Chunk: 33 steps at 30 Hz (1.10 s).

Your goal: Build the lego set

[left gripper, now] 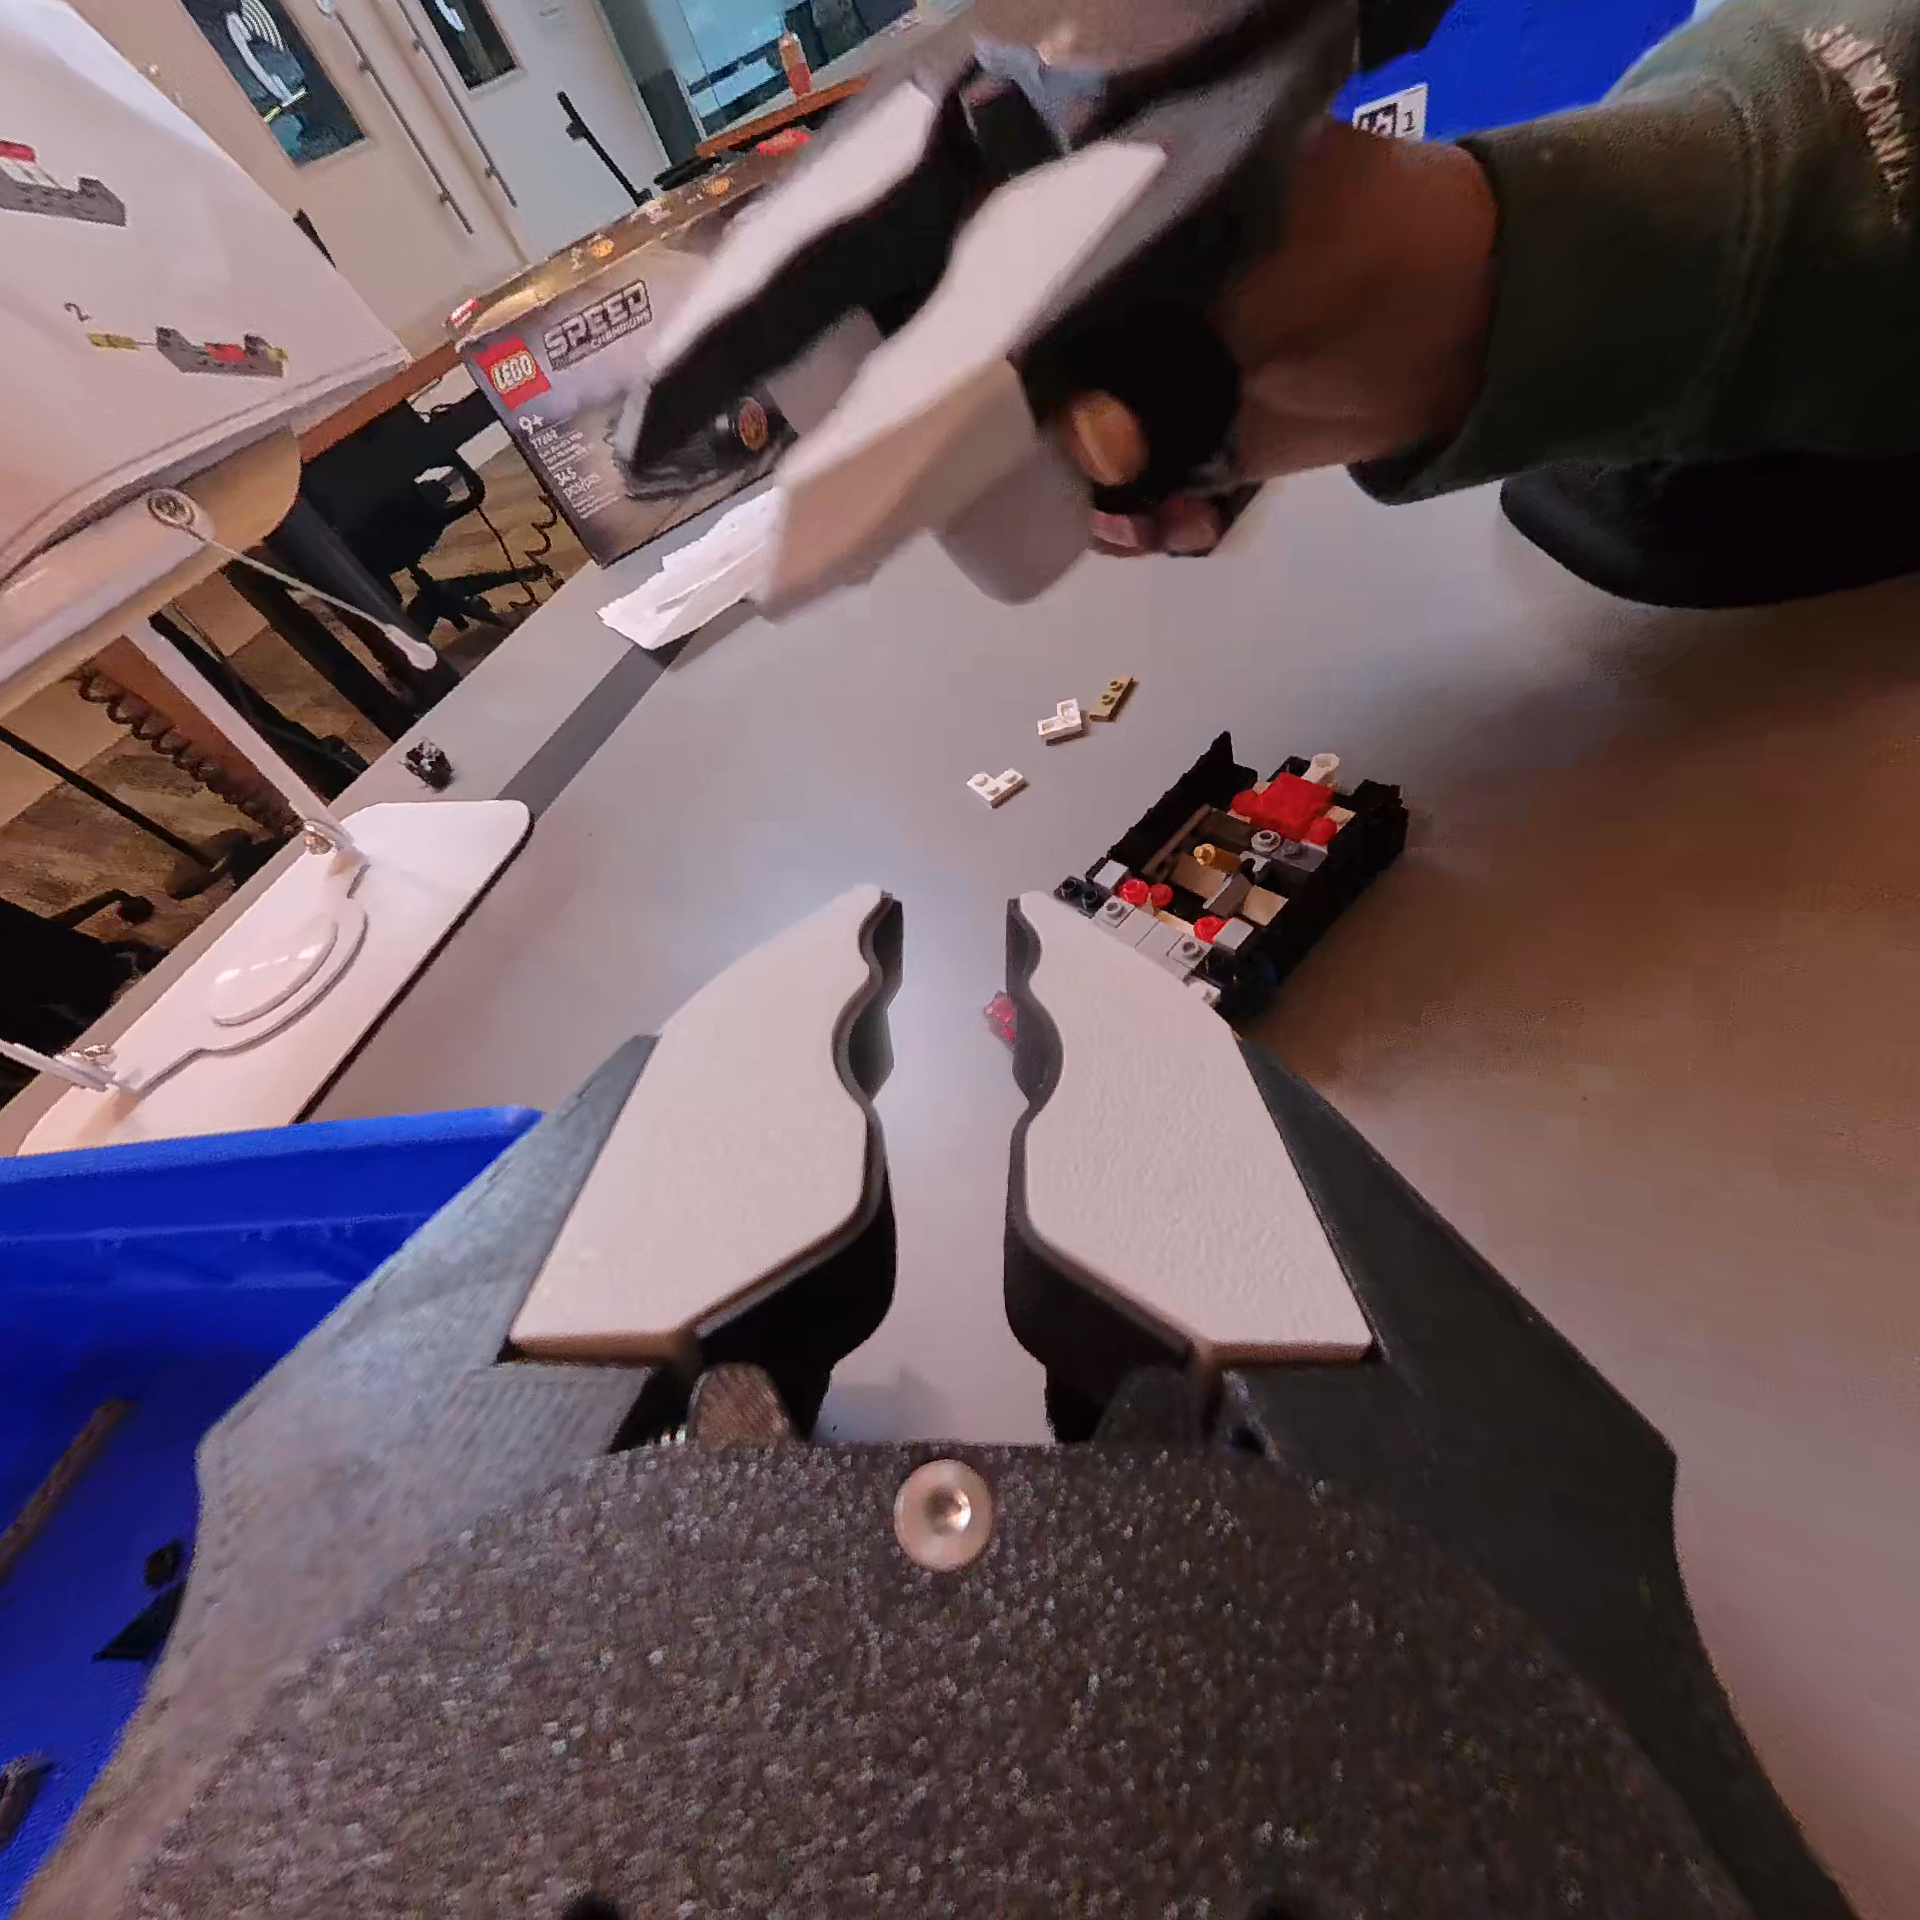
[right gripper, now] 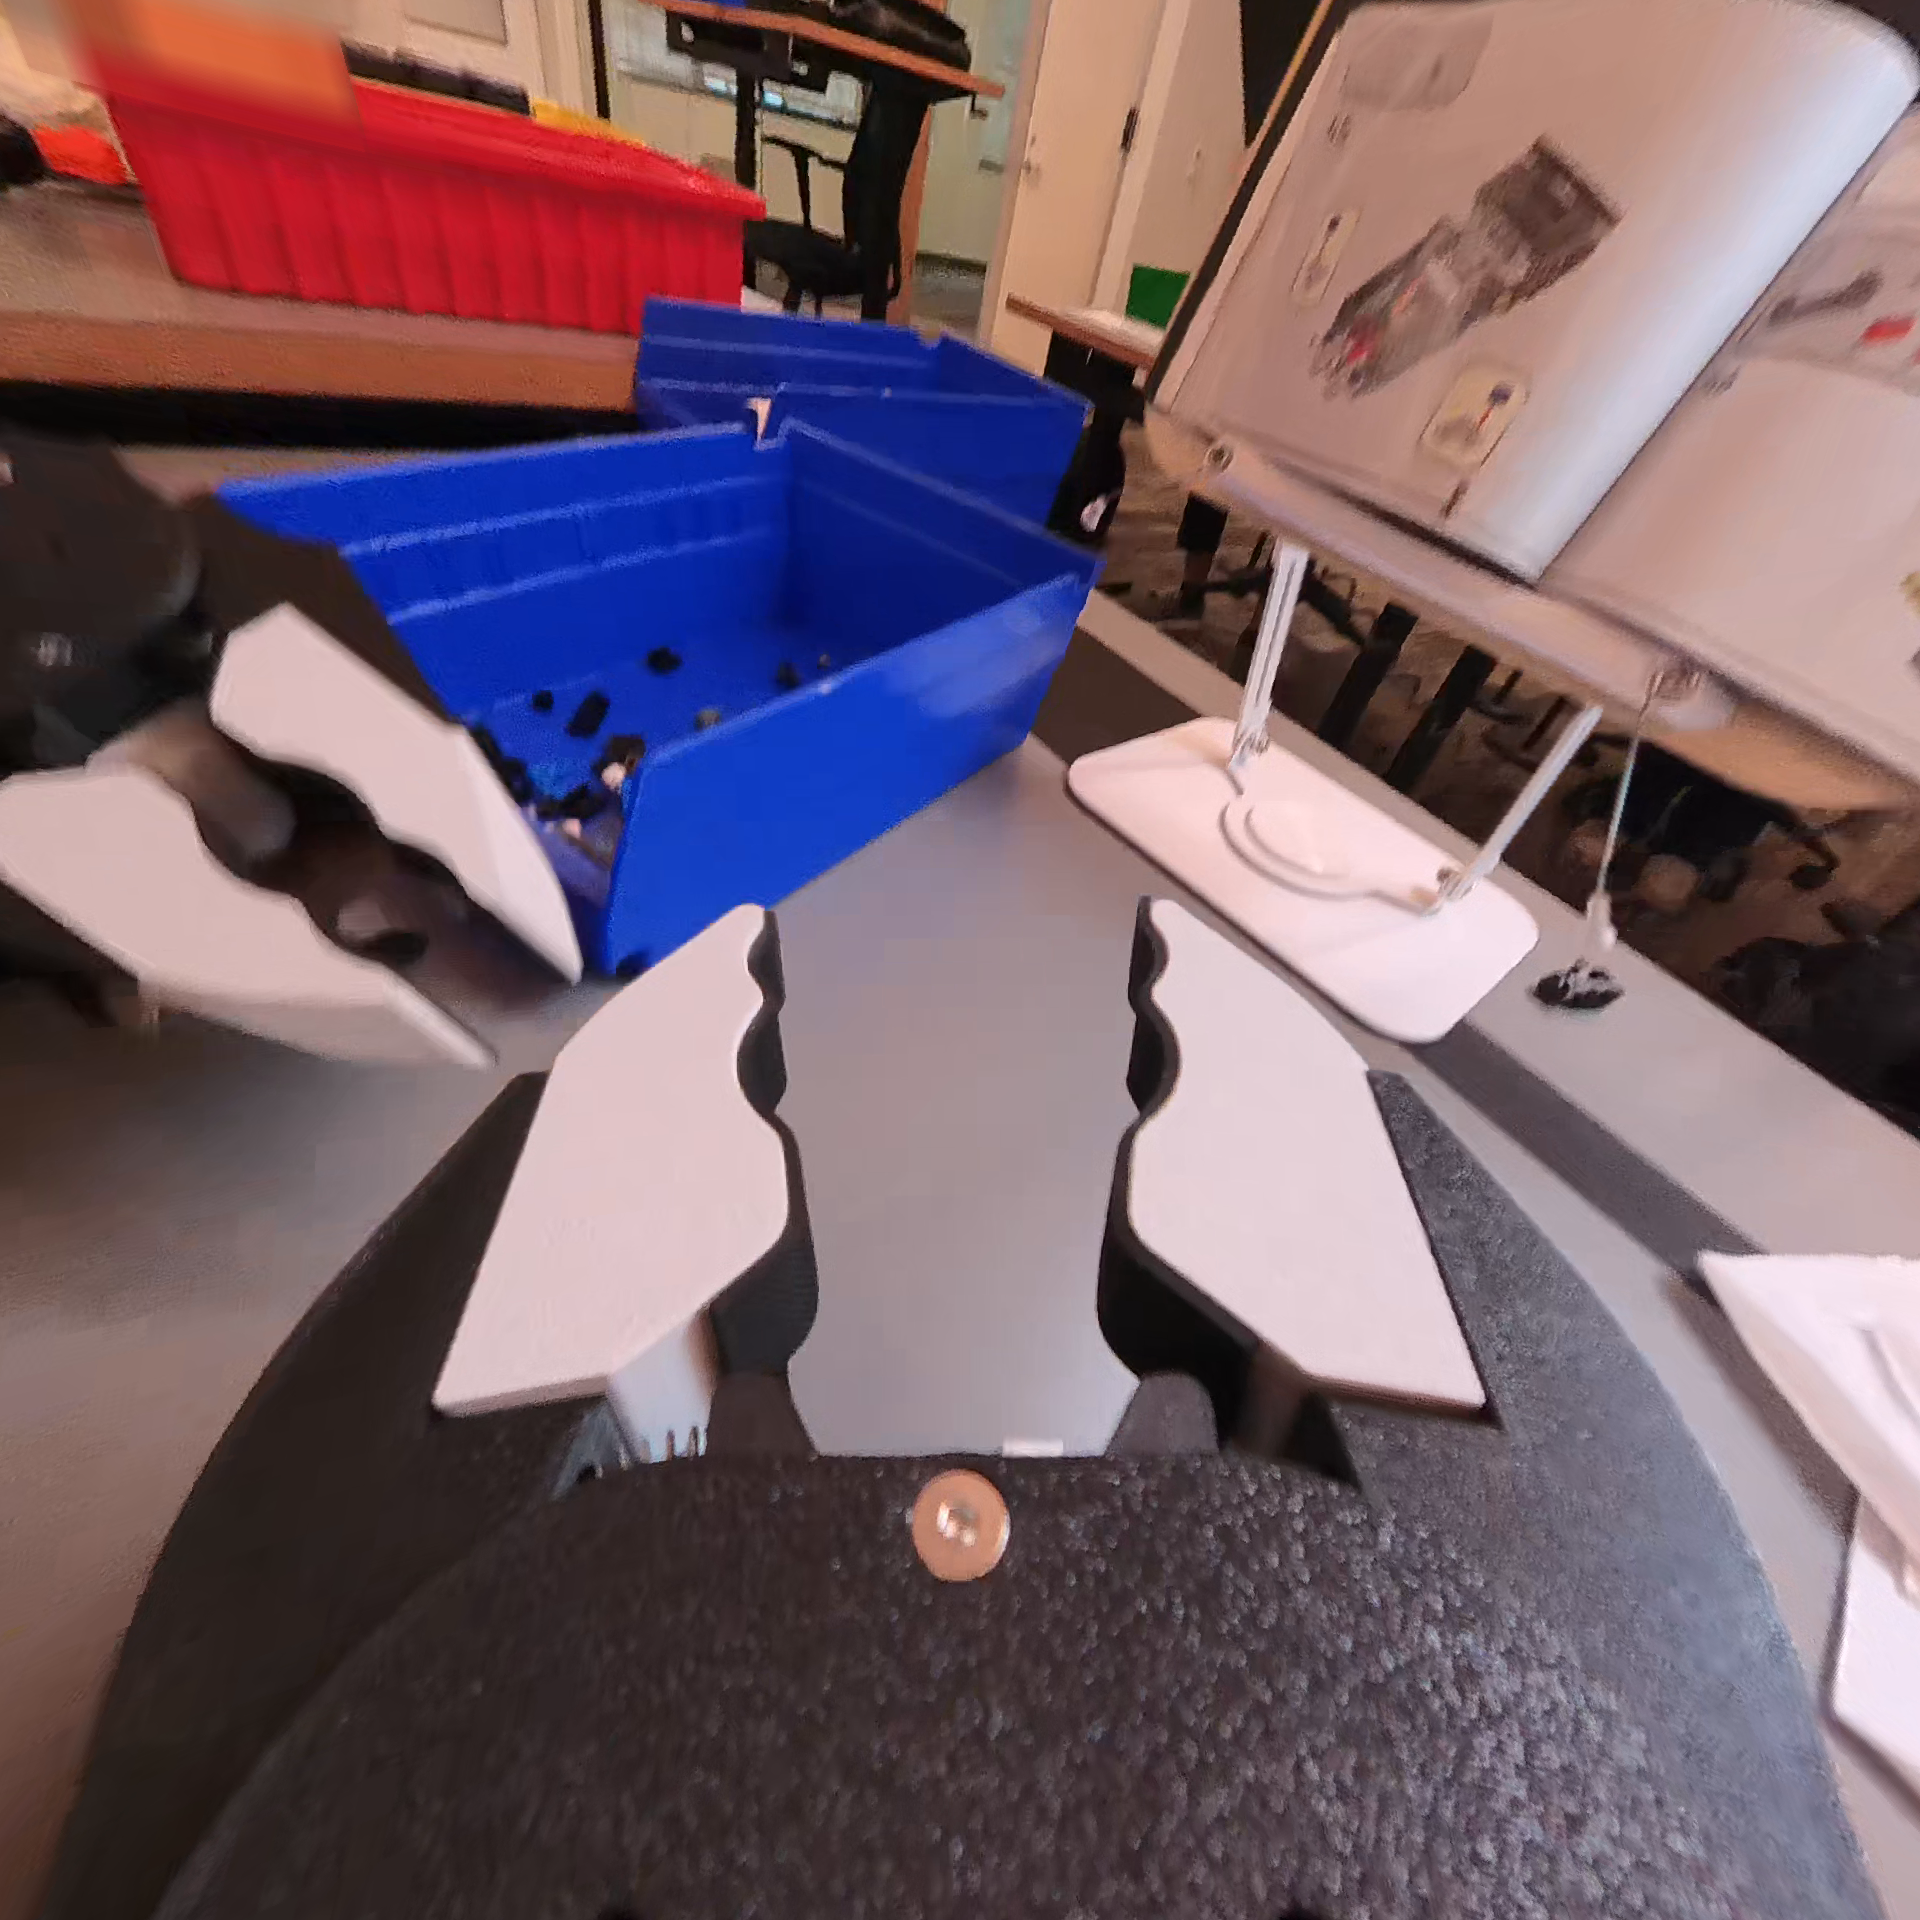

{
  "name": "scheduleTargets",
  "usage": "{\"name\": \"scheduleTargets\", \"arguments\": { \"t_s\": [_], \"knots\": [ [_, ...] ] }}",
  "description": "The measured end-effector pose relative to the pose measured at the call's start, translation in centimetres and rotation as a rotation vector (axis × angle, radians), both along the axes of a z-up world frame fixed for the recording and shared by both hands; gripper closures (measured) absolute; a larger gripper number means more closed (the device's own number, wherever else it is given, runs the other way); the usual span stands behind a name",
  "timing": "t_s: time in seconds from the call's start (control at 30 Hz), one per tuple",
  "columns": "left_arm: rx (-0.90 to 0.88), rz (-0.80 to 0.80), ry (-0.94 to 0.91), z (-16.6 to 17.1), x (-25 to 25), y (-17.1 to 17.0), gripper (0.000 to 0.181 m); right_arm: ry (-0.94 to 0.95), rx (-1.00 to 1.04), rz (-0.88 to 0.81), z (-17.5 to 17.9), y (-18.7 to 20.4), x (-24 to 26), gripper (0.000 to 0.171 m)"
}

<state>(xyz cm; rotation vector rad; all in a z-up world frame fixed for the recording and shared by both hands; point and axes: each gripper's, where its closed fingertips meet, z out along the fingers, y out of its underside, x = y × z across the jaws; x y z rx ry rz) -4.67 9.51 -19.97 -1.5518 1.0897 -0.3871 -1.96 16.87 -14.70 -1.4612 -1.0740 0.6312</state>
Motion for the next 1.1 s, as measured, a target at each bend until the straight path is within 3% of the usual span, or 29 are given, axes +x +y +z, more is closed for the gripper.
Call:
{"name": "scheduleTargets", "arguments": {
  "t_s": [0.17, 0.57, 0.8, 1.1],
  "knots": [
    [-0.012, 0.009, 0.011, -0.7, -0.3, 0.4, 0.162, 0.027, 0.036, -0.033, 1.6, 1.7, -0.6, 0.107],
    [-0.014, 0.011, 0.026, -1.2, -0.4, 0.7, 0.164, 0.023, 0.024, -0.192, 0.6, 4.4, 5.9, 0.115],
    [-0.01, 0.024, 0.044, -1.8, -0.7, 1.1, 0.164, 0.04, -0.039, -0.186, -0.1, 5.2, 7.8, 0.125],
    [0.0, 0.016, 0.062, -2.1, -0.4, 0.9, 0.165, -0.215, -0.041, -0.111, -3.1, 2.8, 9.7, 0.128]
  ]
}}
